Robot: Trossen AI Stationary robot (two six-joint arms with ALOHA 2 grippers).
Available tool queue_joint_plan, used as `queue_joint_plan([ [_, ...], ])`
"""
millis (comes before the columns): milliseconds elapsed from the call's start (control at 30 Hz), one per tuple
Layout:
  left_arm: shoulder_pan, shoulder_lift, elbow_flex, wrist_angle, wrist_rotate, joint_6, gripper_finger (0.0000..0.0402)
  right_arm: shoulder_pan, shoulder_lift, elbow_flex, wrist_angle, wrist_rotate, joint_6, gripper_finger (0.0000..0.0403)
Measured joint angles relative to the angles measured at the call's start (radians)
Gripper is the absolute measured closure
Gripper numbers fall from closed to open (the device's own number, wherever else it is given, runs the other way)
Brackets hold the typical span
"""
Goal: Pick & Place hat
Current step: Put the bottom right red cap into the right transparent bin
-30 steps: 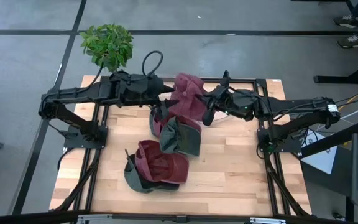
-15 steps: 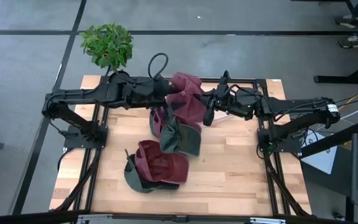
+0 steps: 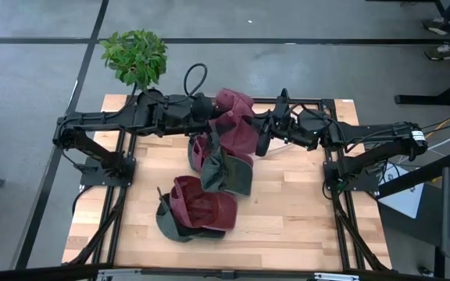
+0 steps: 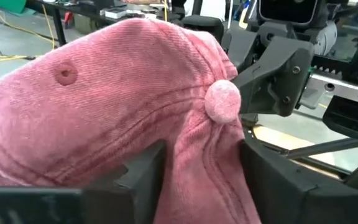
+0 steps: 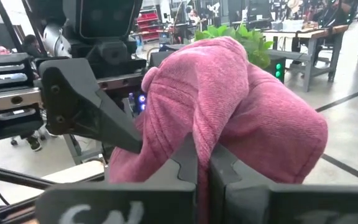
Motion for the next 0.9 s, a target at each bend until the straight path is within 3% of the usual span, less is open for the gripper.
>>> queue_joint_plan([
  [367, 0.000, -0.005, 0.000, -0.004, 0.151, -0.012, 0.0389, 0.000, 0.000, 0.000, -0.081, 0.003, 0.006, 0.0363],
  [633, 0.008, -0.088, 0.000, -0.091, 0.192, -0.022, 0.0397, -0.002, 0.001, 0.000, -0.257, 0.002, 0.037, 0.0291],
  [767, 0.021, -0.146, 0.000, -0.178, 0.197, -0.062, 0.0397, -0.002, 0.001, 0.000, -0.215, -0.081, 0.062, 0.0238],
  [900, 0.029, -0.177, 0.000, -0.259, 0.271, 0.058, 0.0397, -0.002, 0.001, 0.000, -0.114, -0.177, 0.055, 0.0189],
])
